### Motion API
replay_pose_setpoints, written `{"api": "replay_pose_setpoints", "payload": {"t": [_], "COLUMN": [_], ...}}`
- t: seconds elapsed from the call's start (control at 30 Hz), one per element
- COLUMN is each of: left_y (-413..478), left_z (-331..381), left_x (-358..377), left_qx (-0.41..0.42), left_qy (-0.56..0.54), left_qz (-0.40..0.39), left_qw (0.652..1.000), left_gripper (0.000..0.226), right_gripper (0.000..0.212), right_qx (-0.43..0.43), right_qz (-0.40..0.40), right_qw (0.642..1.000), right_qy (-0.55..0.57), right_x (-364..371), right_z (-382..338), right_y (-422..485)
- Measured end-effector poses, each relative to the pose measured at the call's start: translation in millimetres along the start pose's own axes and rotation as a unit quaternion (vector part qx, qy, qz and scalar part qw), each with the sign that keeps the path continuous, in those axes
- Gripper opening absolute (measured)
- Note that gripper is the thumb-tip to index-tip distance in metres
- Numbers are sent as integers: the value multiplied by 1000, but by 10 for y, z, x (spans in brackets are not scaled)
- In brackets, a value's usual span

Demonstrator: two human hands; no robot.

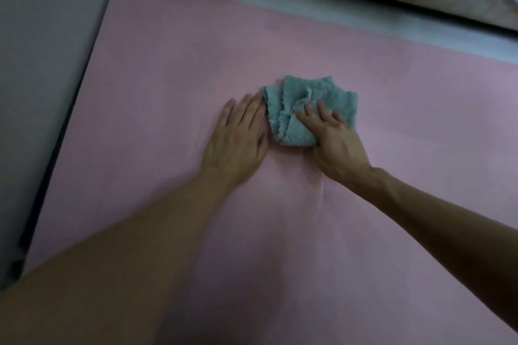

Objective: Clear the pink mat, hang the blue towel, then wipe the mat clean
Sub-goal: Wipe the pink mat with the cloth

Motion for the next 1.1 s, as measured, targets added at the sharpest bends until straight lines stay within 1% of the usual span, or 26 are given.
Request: {"api": "replay_pose_setpoints", "payload": {"t": [0.1, 0.17, 0.23, 0.33, 0.43, 0.53, 0.6, 0.67, 0.73, 0.8, 0.93, 1.03, 1.1], "left_y": [-2, -2, 2, -147, -569, -906, -941, -916, -886, -878, -888, -880, -879], "left_z": [-2, 0, 23, 98, 313, 454, 475, 462, 458, 465, 459, 461, 469], "left_x": [39, 76, 69, -17, -78, -72, -98, -106, -116, -128, -166, -179, -186], "left_qx": [6, 12, 3, -16, 19, 36, 47, 54, 50, 37, 30, 33, 33], "left_qy": [-5, -6, -1, -35, -59, -80, -95, -86, -77, -82, -90, -96, -93], "left_qz": [-24, -40, -40, -12, 37, 41, 53, 55, 56, 52, 62, 66, 70], "left_qw": [1000, 999, 999, 999, 997, 995, 993, 993, 994, 995, 993, 993, 993], "left_gripper": [60, 62, 58, 52, 51, 52, 46, 45, 47, 49, 48, 48, 48], "right_gripper": [69, 70, 73, 76, 74, 74, 68, 62, 59, 56, 44, 42, 45], "right_qx": [-34, -56, -77, -80, -75, -76, -105, -156, -216, -289, -418, -465, -462], "right_qz": [-6, -13, -26, -18, -11, -3, 10, 10, -5, -27, -122, -202, -224], "right_qw": [999, 998, 997, 996, 996, 995, 993, 985, 972, 951, 890, 846, 844], "right_qy": [27, 23, 11, 29, 54, 63, 56, 67, 94, 109, 136, 164, 156], "right_x": [222, 385, 506, 482, 435, 460, 497, 588, 714, 833, 1019, 1020, 987], "right_z": [-189, -293, -359, -345, -335, -366, -453, -581, -732, -894, -1019, -875, -724], "right_y": [-466, -783, -976, -992, -967, -1072, -1229, -1460, -1748, -2039, -2533, -2734, -2735]}}
Point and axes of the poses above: each hand's wrist, its own y-axis towards the middle knuckle, its own x-axis out of the palm, z = x × y, the point moved 10 cm from there along y, towards the middle knuckle, and after that the axes turned 4 degrees about -x, right-handed, at the moved point
